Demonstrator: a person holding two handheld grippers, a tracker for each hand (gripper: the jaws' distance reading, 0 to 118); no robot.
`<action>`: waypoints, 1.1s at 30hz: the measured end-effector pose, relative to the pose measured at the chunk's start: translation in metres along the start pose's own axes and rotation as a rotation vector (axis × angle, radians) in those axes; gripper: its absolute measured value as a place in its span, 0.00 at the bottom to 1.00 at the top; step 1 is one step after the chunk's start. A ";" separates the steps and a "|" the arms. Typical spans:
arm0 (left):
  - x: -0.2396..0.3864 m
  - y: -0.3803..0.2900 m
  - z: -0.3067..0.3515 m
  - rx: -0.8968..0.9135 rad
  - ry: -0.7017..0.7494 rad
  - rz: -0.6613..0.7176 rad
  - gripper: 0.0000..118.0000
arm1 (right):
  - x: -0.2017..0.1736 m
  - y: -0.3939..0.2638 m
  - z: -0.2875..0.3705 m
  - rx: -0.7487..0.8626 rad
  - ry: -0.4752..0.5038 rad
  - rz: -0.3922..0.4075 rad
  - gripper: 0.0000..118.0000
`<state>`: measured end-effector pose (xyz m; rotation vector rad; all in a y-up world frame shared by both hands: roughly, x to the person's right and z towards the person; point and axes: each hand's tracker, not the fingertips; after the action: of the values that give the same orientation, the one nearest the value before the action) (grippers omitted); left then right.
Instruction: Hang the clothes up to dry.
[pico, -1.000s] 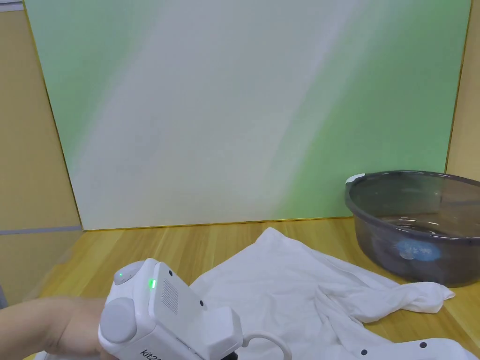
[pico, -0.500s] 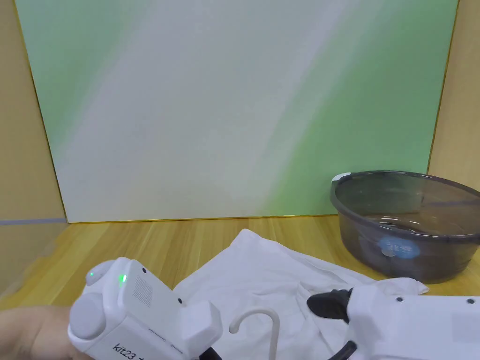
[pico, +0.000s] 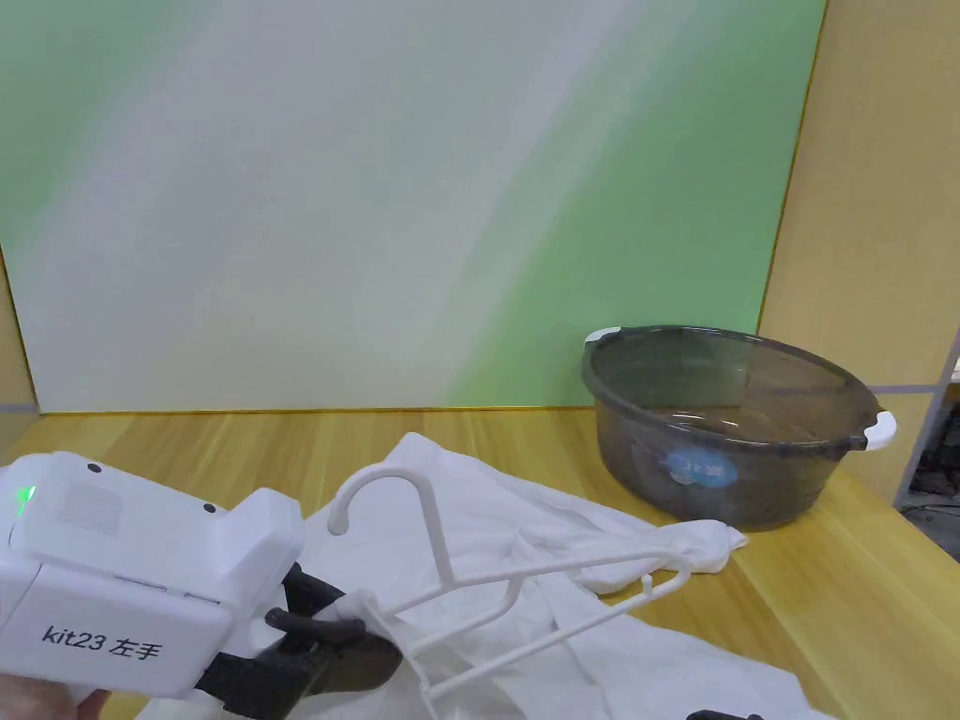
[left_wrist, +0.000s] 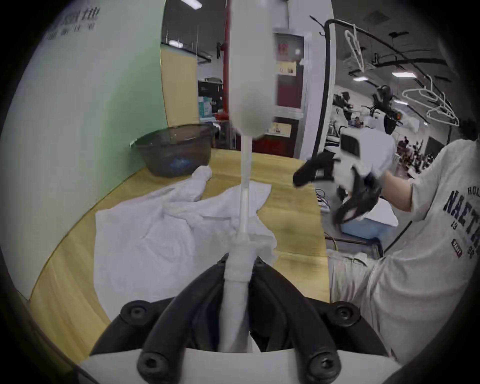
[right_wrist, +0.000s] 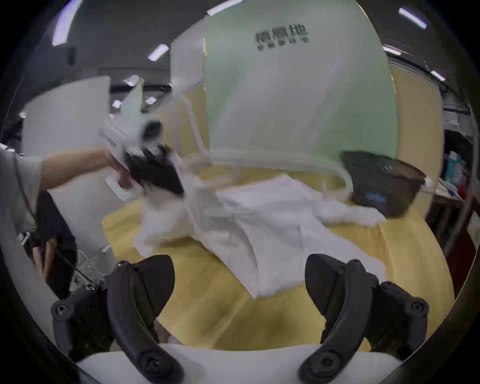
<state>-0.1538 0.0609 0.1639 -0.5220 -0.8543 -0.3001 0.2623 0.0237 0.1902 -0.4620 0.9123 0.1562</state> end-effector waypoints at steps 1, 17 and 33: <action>-0.017 -0.004 -0.007 -0.042 -0.055 0.028 0.02 | -0.001 -0.004 -0.011 -0.048 -0.049 -0.012 0.87; 0.049 0.025 0.011 -0.066 -0.039 -0.010 0.02 | 0.016 -0.012 -0.085 -0.241 -0.198 0.034 0.55; 0.055 0.011 0.006 -0.135 -0.040 -0.024 0.02 | 0.069 -0.013 -0.078 -0.196 -0.261 -0.240 0.01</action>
<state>-0.1188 0.0707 0.2063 -0.6455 -0.8833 -0.3718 0.2520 -0.0277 0.0993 -0.7116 0.5824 0.0846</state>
